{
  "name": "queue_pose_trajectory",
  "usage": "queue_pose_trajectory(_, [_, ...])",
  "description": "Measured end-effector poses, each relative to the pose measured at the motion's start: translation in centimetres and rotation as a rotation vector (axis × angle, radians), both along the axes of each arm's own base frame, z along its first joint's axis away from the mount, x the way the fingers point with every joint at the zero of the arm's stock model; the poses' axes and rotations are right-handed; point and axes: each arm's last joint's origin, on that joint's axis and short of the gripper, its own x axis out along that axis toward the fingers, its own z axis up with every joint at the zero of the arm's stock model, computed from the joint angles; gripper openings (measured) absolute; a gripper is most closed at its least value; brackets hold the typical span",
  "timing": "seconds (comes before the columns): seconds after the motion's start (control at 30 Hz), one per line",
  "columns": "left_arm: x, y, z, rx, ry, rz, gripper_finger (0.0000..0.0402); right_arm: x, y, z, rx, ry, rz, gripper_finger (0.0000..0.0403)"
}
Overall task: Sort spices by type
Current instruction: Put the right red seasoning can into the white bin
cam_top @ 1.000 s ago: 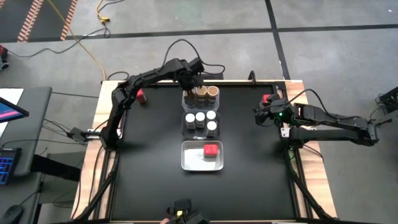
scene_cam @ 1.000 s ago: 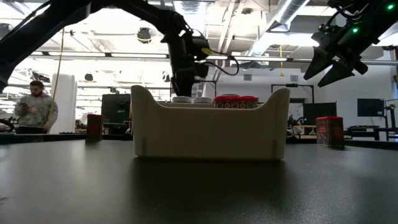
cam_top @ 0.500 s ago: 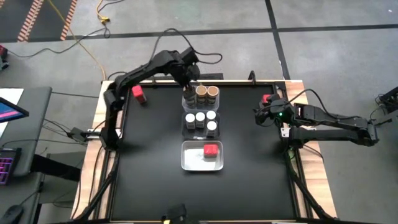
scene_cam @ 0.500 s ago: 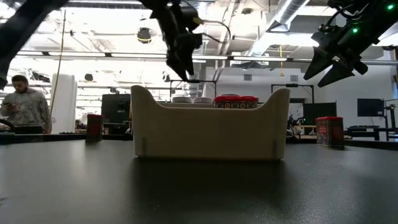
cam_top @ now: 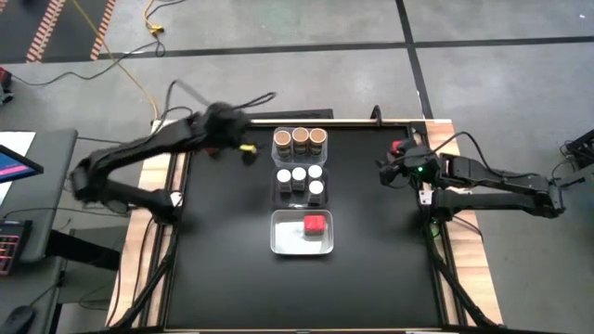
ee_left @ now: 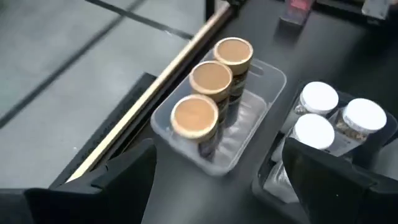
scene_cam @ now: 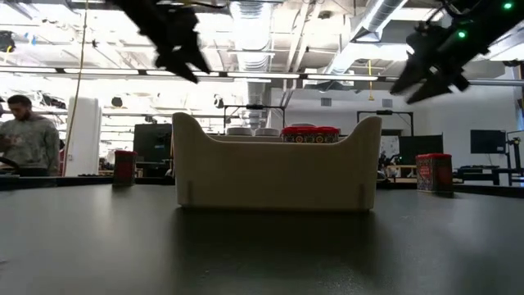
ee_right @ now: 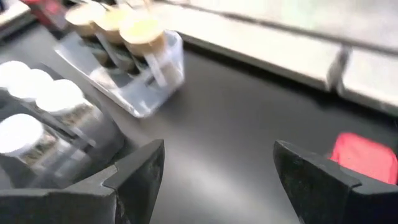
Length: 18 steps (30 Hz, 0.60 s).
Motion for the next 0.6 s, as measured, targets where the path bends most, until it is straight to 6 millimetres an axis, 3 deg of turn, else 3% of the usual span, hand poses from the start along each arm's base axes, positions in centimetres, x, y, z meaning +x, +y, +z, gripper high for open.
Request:
queue_pose_trajectory(0.13, [-3.8, -2.7, -1.7, 0.008, -0.061, 0.039, 0.0332, 1.4, -0.4, 1.1, -0.108, -0.05, 0.076, 0.0329])
queue_pose_trajectory(0.3, [-7.3, -4.8, -3.9, -0.068, -0.17, 0.09, 0.0332, 2.9, -2.6, 2.8, -0.061, -0.009, -0.046, 0.0329])
queue_pose_trajectory(0.47, [-9.3, -5.7, -5.2, -0.095, -0.241, 0.115, 0.0332, 4.1, -5.8, 4.6, 0.034, 0.166, -0.13, 0.0329])
queue_pose_trajectory(0.6, [-10.0, -6.1, -5.7, -0.117, -0.269, 0.132, 0.0332, 3.9, -8.8, 5.9, 0.185, 0.27, -0.261, 0.0329])
